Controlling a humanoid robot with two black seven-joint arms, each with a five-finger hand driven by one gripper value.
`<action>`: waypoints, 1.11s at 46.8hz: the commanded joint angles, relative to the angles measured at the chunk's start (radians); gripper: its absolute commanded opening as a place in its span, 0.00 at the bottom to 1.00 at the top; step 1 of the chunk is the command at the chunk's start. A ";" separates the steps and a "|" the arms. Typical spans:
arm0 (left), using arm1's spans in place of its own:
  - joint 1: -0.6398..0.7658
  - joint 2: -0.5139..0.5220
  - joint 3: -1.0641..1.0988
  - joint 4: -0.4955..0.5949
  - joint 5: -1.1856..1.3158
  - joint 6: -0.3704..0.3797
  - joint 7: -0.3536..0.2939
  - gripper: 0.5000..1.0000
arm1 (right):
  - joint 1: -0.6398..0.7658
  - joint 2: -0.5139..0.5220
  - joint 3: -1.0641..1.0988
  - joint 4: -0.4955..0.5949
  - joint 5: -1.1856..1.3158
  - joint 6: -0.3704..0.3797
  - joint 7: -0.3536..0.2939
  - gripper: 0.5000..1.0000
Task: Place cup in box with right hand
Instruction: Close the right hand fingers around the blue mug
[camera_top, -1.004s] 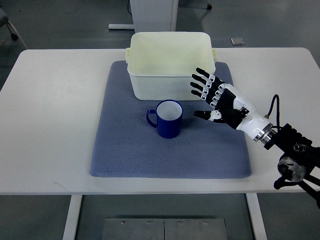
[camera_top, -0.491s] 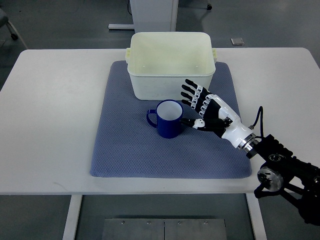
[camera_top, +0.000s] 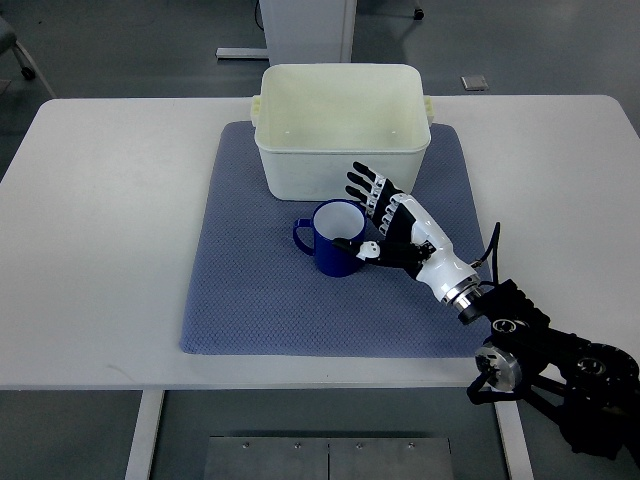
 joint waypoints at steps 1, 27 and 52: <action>0.000 0.000 0.000 0.000 0.000 0.000 0.000 1.00 | 0.003 0.010 -0.016 -0.013 -0.002 -0.012 0.012 0.91; 0.000 0.000 0.000 0.001 0.000 0.000 0.000 1.00 | 0.016 0.063 -0.068 -0.091 -0.002 -0.061 0.031 0.89; 0.000 0.000 0.000 0.000 0.000 0.000 0.000 1.00 | 0.016 0.113 -0.075 -0.185 -0.002 -0.104 0.031 0.84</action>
